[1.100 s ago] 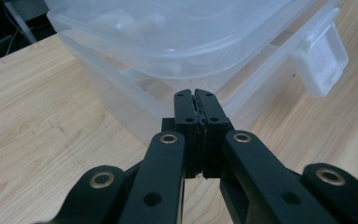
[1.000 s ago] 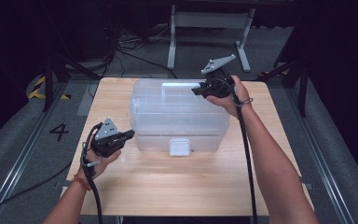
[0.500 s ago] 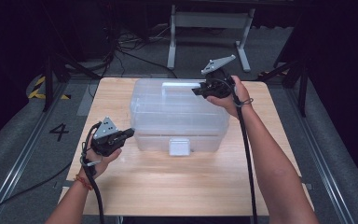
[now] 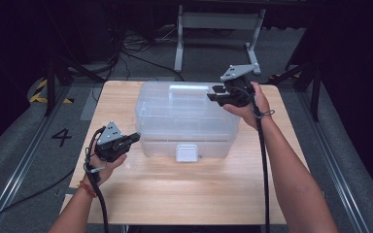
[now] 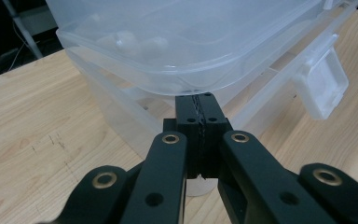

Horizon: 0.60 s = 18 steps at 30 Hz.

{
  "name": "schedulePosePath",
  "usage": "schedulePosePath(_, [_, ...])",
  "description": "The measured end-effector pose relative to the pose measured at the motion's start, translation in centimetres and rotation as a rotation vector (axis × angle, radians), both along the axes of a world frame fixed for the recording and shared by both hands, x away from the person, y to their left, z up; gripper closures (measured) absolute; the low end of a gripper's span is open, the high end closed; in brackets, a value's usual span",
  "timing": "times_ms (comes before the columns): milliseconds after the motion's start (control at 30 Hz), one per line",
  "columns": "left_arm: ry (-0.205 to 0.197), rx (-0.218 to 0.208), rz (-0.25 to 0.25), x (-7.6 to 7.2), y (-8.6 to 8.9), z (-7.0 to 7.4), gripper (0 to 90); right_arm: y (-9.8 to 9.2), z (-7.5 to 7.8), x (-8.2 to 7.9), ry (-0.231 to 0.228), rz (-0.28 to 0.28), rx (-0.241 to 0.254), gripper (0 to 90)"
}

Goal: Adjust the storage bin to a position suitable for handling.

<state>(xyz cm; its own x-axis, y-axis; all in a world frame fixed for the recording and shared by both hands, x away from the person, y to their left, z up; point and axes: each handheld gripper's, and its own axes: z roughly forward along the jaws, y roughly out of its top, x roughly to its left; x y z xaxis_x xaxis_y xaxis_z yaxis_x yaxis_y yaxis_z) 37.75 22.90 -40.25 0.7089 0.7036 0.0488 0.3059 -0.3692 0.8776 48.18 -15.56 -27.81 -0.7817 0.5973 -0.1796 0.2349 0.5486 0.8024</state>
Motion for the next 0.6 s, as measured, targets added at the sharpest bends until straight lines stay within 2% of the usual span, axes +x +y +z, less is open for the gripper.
schedulePosePath(67, [-0.001,-0.002,-0.001,0.0,0.0,0.0,89.9,-0.7,0.2,-0.5,-0.010,0.000,0.035,62.2])
schedulePosePath(300, [-0.007,0.009,-0.008,0.1,-0.2,0.0,89.9,-3.3,0.8,-2.5,-0.044,-0.011,0.053,61.9])
schedulePosePath(367, [-0.010,0.006,-0.005,0.0,-0.3,0.0,89.9,-4.9,1.0,-3.5,-0.060,-0.022,0.076,60.3])
schedulePosePath(600, [-0.009,0.004,-0.004,0.0,-0.4,0.1,89.9,-7.5,0.2,-5.7,-0.075,-0.023,0.093,58.9])
